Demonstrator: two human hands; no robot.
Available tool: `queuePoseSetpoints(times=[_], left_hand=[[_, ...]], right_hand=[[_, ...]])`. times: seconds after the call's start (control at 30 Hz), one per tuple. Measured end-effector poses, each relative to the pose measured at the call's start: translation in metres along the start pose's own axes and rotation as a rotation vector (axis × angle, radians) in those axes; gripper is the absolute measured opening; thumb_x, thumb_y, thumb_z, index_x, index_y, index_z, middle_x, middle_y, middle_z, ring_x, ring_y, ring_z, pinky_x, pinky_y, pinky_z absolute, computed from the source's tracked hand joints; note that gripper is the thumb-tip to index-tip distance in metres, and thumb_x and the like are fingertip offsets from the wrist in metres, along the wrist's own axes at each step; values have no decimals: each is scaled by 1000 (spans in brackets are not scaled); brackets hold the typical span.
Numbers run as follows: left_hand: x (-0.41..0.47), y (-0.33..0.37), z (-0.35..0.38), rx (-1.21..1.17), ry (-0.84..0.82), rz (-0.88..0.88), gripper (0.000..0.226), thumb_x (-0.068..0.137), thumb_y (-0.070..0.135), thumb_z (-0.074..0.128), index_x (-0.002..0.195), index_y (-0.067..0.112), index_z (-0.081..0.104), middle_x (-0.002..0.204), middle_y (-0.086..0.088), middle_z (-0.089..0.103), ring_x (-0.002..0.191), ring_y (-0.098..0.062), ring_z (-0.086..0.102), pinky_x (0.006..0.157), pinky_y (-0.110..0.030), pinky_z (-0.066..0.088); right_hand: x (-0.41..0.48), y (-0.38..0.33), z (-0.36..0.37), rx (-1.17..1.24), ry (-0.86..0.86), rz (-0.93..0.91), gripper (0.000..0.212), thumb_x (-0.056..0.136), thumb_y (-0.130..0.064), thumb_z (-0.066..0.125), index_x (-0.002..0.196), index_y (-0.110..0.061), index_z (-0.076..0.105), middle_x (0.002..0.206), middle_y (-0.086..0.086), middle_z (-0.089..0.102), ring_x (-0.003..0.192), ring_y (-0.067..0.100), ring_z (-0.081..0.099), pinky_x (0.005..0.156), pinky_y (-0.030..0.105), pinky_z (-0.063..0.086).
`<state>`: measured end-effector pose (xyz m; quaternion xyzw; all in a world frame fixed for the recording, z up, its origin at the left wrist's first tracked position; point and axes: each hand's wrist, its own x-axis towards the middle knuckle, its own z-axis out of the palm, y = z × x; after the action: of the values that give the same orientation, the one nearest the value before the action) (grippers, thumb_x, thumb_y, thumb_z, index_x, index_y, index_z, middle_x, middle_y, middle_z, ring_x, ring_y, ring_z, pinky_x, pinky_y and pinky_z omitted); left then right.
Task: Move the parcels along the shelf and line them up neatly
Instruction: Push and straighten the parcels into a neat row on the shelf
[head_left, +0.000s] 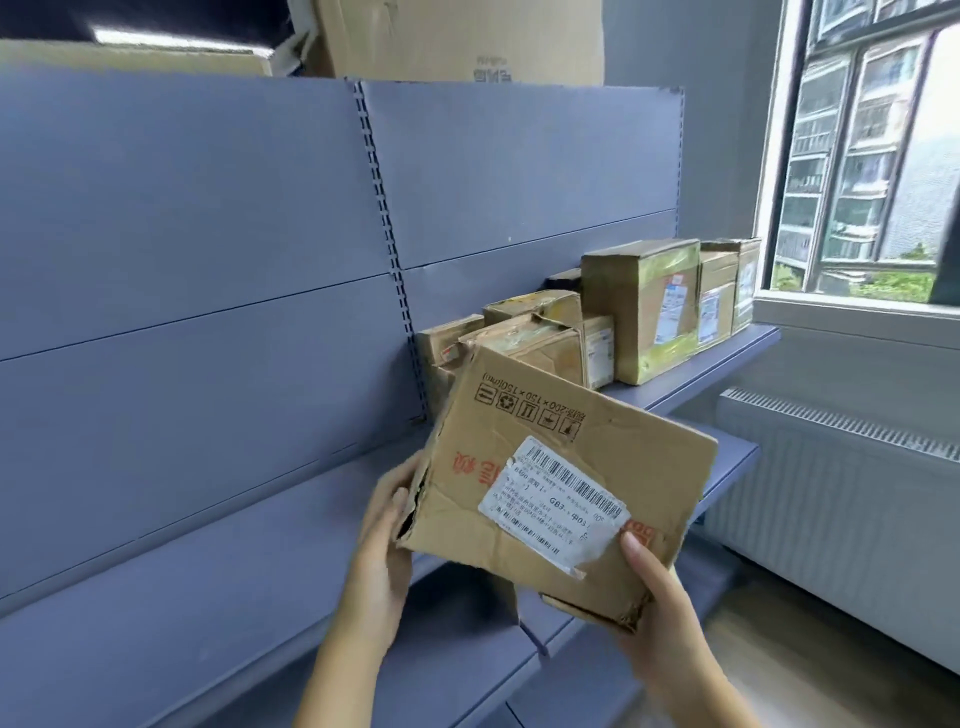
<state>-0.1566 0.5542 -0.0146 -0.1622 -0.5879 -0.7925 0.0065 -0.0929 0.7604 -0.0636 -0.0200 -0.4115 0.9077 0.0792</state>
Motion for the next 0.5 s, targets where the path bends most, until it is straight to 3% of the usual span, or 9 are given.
queuePoseSetpoints(times=[0.07,0.17,0.3,0.43,0.5], left_hand=[[3,-25,32,51,-25,-51,42,77,49,59,111,24,63,115,-1,68,106,-11,63,78,-26,50],[11,-62,98,119,-58,-144,39,86,46,55,111,18,61,113,-4,69,105,-11,64,80,-24,48],[21,-99,183,179,-104,-233,30,91,43,43,111,29,61,116,9,66,114,-7,58,98,-32,43],[26,-123,238,282,-120,-262,23,100,34,39,108,26,59,115,7,64,111,-5,57,85,-23,42],[31,-132,253,310,-122,-267,21,100,30,41,110,24,59,114,6,65,108,-4,59,80,-18,45]], right_hand=[[2,-28,-43,-47,28,-17,109,40,-46,93,136,-23,48,123,9,67,105,28,68,64,45,59],[9,-72,-114,-71,76,-47,64,75,-23,65,137,-25,47,126,10,65,105,32,67,62,45,59],[12,-123,-190,-82,104,-61,58,78,-26,55,135,-26,50,121,11,67,95,31,70,59,49,58],[17,-156,-243,-95,128,-62,73,68,-41,70,136,-24,50,124,12,66,96,30,70,61,47,59],[28,-169,-257,-98,128,-74,66,71,-37,68,134,-25,52,114,8,71,90,26,72,59,45,60]])
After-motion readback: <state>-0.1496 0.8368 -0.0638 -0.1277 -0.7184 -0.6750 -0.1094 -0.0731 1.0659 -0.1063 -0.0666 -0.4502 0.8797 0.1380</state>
